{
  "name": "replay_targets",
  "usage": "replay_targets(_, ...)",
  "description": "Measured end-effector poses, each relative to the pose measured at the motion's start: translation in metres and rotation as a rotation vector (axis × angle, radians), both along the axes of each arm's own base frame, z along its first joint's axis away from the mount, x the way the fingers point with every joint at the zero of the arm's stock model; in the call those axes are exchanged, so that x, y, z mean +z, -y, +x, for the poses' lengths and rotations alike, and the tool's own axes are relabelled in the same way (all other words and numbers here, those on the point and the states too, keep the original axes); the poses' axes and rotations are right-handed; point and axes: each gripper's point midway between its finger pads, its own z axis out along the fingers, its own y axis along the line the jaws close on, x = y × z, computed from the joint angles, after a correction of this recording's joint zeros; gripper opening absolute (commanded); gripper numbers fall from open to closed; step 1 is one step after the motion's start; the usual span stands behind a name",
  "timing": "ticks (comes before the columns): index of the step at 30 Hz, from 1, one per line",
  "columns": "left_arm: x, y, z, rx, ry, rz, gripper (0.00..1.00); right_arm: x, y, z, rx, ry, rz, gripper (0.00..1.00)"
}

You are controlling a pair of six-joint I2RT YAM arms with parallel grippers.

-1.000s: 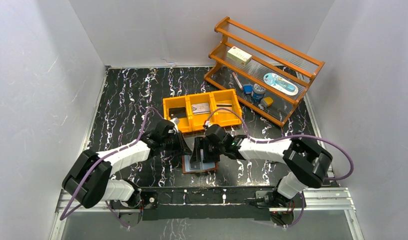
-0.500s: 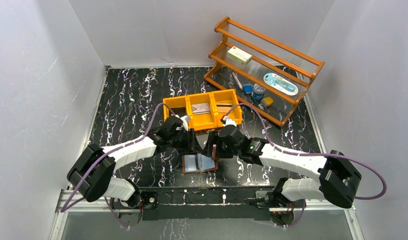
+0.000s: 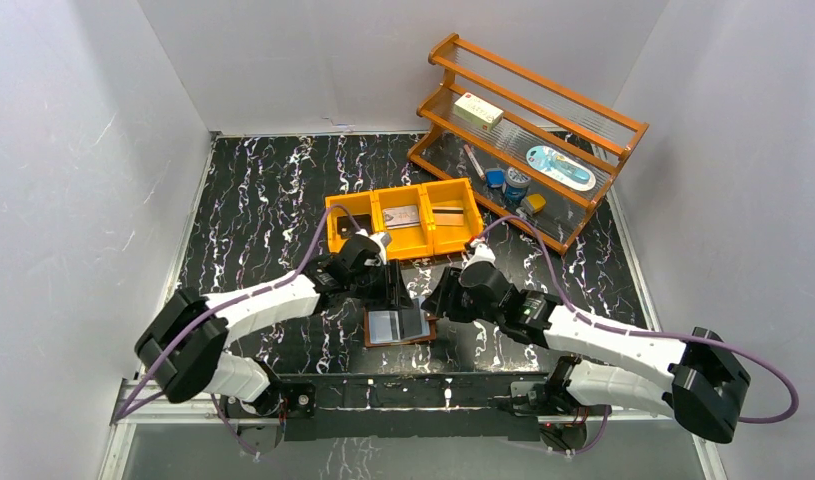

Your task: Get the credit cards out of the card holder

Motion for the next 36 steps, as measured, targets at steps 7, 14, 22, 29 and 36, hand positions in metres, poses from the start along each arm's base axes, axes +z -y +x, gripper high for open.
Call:
replay_targets(7,0.022,-0.021,0.012,0.094,0.106,0.041,0.47,-0.003,-0.014,-0.004,0.049,-0.022,0.043,0.40)
replay_targets(14,0.008,-0.034,0.009,0.134,0.090,0.089,0.48,-0.034,-0.032,-0.011,0.127,-0.121,-0.019,0.38)
replay_targets(22,0.005,-0.025,0.005,0.106,0.067,0.050,0.49,-0.051,-0.028,-0.004,0.105,-0.162,-0.069,0.38)
replay_targets(29,-0.027,-0.014,-0.004,0.063,-0.027,0.039,0.46,-0.075,-0.014,-0.005,0.070,-0.235,-0.105,0.35)
replay_targets(36,-0.035,-0.011,-0.007,0.085,-0.042,-0.005,0.35,-0.077,-0.020,-0.006,0.075,-0.256,-0.079,0.33)
